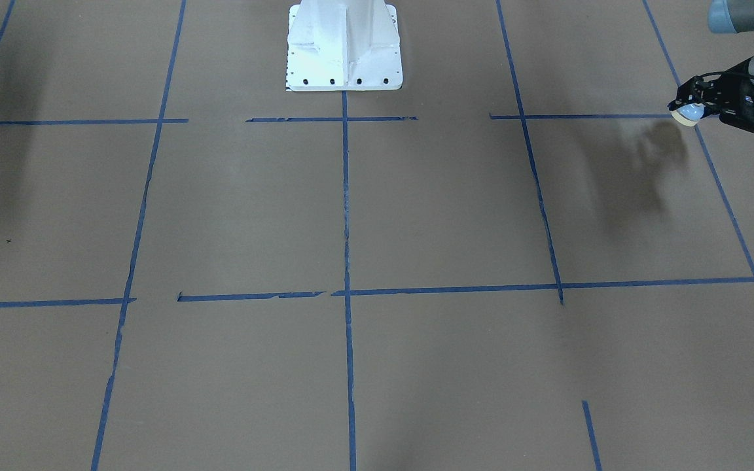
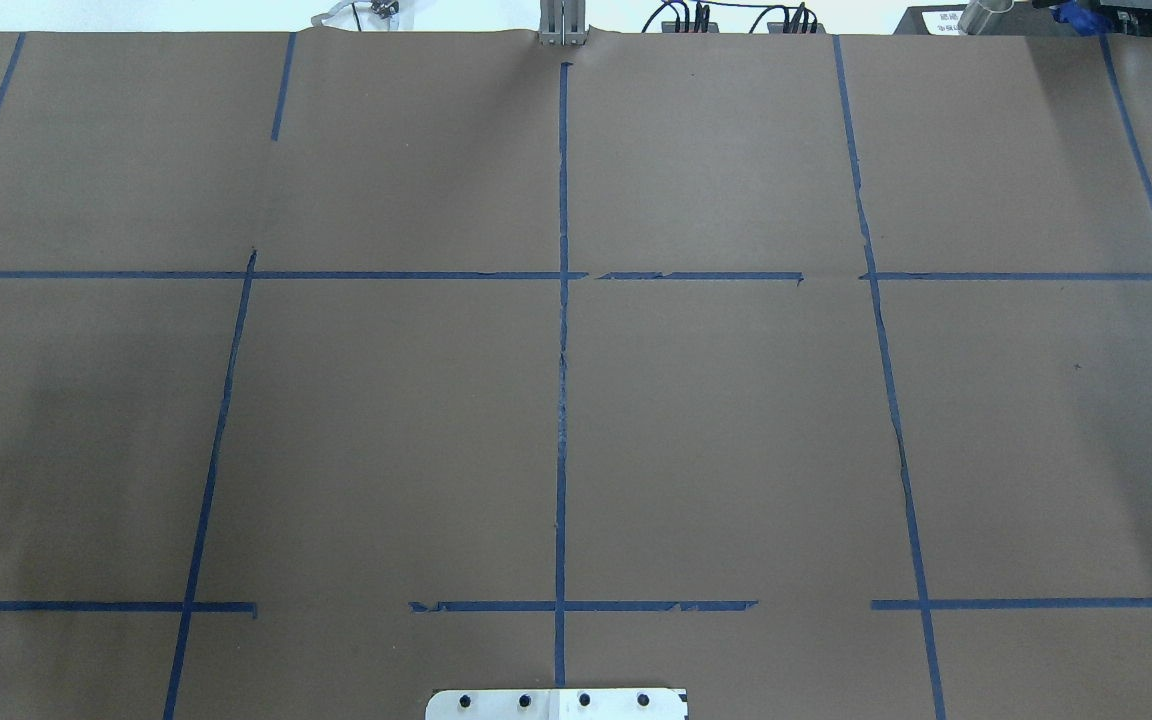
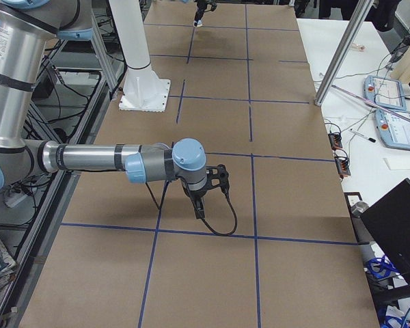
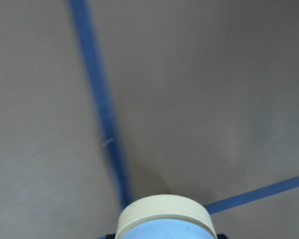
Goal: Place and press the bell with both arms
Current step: 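Carry the held bell with the left gripper toward the table center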
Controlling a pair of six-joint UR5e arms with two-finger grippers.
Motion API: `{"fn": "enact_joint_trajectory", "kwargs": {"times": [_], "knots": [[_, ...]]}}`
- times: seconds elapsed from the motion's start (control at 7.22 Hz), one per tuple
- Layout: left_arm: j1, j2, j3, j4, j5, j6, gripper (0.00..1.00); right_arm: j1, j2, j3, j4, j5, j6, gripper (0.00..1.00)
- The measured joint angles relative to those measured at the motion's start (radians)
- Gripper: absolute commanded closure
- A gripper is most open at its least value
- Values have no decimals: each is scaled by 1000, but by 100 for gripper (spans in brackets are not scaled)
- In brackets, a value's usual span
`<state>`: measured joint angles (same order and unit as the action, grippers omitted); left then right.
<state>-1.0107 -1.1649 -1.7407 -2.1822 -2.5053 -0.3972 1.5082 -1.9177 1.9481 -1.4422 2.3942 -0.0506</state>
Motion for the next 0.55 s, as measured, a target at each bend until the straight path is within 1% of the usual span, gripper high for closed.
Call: {"fn": "enact_joint_trajectory", "kwargs": {"times": [0.14, 0.28, 0.55], "knots": [[5, -69, -61, -1, -11, -118, 90, 0, 1, 0, 0, -1, 0, 0], [27, -169, -83, 0, -14, -239, 90, 0, 1, -1, 0, -2, 0, 0], [133, -431, -74, 52, -10, -497, 90, -1, 4, -3, 0, -3, 0, 0]]}}
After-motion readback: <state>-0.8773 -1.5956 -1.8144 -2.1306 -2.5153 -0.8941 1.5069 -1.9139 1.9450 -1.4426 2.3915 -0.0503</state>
